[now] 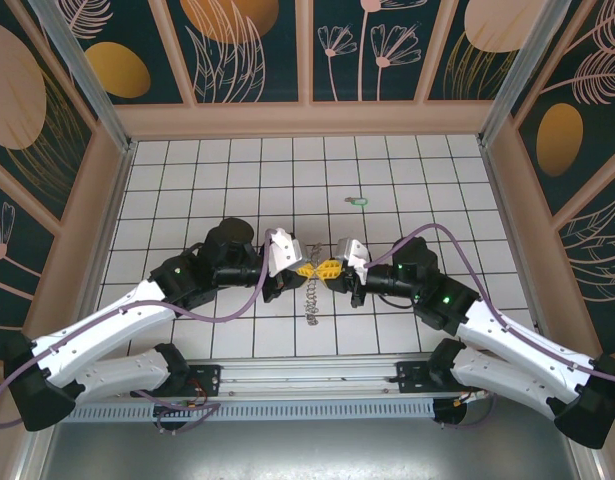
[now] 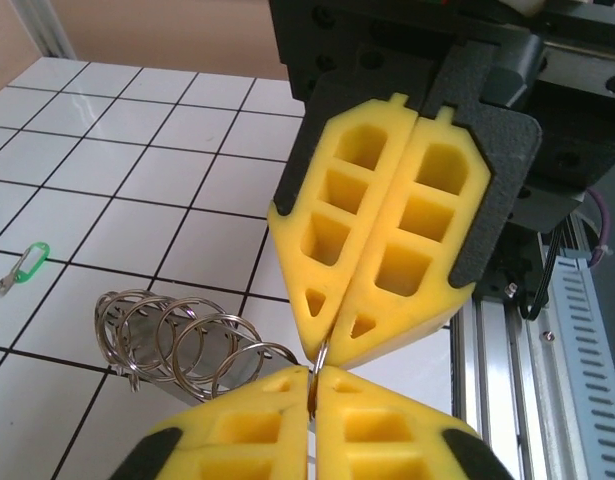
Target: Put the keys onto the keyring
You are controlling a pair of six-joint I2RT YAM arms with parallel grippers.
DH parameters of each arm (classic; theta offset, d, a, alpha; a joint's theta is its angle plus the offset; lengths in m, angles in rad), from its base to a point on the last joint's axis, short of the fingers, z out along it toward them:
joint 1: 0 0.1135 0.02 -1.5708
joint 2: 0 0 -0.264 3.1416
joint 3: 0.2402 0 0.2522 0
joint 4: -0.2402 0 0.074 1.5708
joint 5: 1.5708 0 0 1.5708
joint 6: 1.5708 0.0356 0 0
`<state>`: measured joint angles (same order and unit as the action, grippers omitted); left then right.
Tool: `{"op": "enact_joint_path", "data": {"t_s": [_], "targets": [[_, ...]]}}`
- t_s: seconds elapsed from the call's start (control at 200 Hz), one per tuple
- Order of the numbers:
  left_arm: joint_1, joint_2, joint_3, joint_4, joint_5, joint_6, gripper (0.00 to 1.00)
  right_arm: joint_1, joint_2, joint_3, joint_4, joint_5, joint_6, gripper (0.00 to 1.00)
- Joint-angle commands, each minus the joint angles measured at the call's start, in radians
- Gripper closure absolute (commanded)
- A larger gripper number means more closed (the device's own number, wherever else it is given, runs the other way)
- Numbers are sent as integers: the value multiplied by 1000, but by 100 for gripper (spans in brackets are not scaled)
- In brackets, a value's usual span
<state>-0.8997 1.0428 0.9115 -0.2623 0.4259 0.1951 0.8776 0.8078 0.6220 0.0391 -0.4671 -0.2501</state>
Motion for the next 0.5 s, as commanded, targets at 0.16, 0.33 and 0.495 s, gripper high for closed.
{"op": "enact_joint_path", "data": {"t_s": [0.16,0.33,0.495], "targets": [[0,4,20,-3,25,17,100,9,-17,72,40,-70,-20,100],[-1,5,14,9,18,17,100,9,-13,76,35,-83,-22,100],[0,-3,-10,60,-32,11,100,9,-13,69,36,-89,-24,100]]}}
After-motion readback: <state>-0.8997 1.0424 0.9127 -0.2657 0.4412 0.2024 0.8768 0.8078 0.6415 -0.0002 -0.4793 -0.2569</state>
